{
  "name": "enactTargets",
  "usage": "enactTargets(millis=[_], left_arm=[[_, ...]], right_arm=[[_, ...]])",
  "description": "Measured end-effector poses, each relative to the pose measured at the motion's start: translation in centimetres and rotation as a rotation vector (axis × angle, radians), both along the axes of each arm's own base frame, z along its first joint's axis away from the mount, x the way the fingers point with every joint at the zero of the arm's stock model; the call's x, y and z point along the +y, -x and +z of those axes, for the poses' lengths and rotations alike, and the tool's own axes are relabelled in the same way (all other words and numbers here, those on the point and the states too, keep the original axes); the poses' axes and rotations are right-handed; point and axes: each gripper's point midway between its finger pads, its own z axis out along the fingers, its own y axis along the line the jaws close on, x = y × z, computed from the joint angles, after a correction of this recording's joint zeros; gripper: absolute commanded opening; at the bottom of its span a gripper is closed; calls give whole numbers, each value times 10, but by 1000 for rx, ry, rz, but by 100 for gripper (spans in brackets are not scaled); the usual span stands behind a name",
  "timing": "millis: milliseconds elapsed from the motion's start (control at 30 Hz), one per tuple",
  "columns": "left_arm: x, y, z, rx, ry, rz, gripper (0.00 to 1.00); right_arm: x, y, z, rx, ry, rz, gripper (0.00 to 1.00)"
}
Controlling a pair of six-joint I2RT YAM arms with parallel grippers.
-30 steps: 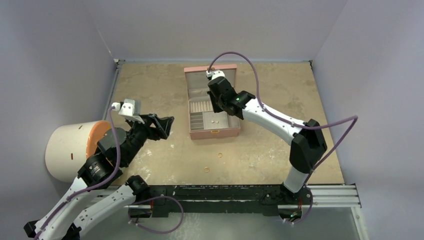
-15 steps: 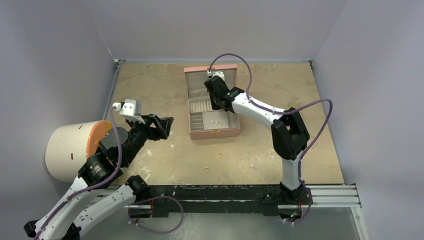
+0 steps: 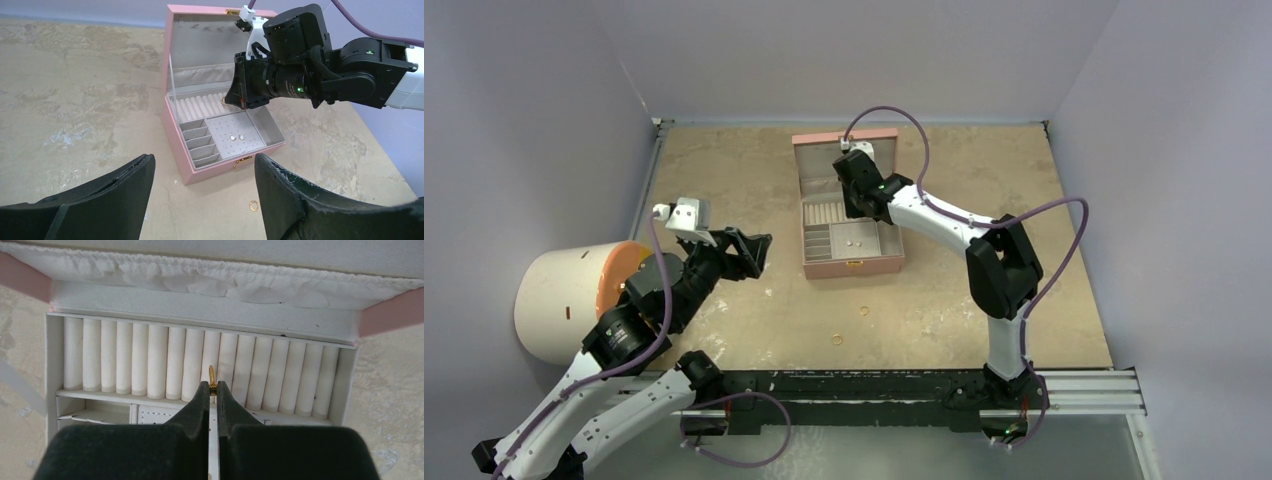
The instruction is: Organize the mixed jewelry
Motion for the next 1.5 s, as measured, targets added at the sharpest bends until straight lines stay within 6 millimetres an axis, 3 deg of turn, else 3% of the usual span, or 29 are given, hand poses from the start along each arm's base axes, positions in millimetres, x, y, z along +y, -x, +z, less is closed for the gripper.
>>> enactTargets(millis=[300,1500], left_arm=[[0,0,0,2,-2,0,72],[0,-2,-3,3,-22,3,72]], right_arm=[[2,-4,-11,11,-9,-14,0],[1,-5,-6,-2,-26,-38,0]])
